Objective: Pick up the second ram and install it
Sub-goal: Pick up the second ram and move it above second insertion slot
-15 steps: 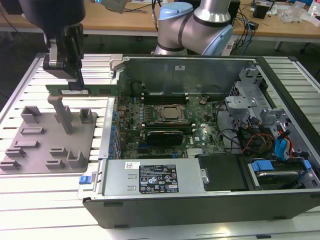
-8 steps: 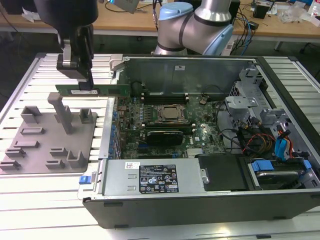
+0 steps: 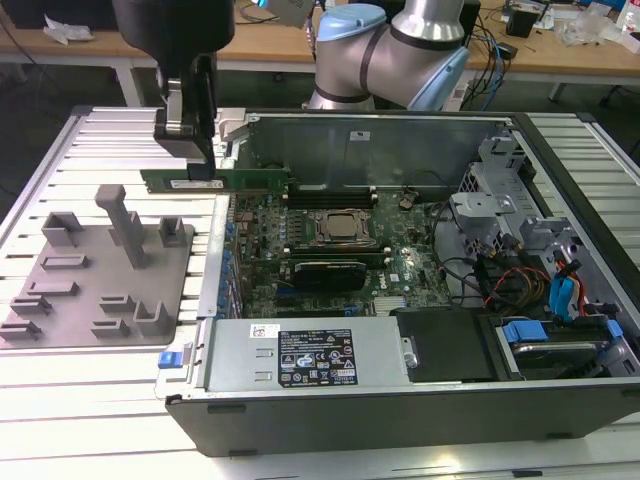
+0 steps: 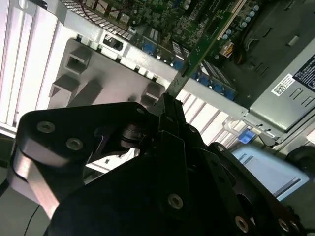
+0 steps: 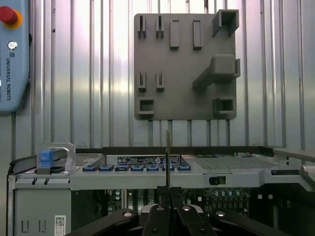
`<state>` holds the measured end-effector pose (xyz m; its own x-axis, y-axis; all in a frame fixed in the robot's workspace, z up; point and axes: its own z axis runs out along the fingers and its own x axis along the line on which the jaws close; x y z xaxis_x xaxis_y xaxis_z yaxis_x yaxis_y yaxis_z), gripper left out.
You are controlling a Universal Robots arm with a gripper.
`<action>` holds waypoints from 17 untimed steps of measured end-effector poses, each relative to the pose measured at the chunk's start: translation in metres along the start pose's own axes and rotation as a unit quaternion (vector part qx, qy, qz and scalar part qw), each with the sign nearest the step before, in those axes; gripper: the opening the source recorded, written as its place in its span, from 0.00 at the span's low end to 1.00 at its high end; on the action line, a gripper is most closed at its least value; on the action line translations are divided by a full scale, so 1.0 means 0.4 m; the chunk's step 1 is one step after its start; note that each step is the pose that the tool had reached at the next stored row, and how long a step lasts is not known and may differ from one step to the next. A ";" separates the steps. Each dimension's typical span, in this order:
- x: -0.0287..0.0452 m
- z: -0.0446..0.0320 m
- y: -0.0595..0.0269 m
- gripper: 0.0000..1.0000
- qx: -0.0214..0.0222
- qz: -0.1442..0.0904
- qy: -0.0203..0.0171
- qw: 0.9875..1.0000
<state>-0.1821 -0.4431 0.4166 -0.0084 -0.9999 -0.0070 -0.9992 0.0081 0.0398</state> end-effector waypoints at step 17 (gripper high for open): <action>-0.001 -0.001 -0.137 0.09 0.000 0.000 0.000 1.000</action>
<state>-0.1275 -0.4431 0.4150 -0.0084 -0.9999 -0.0070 -0.9992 0.0081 0.0402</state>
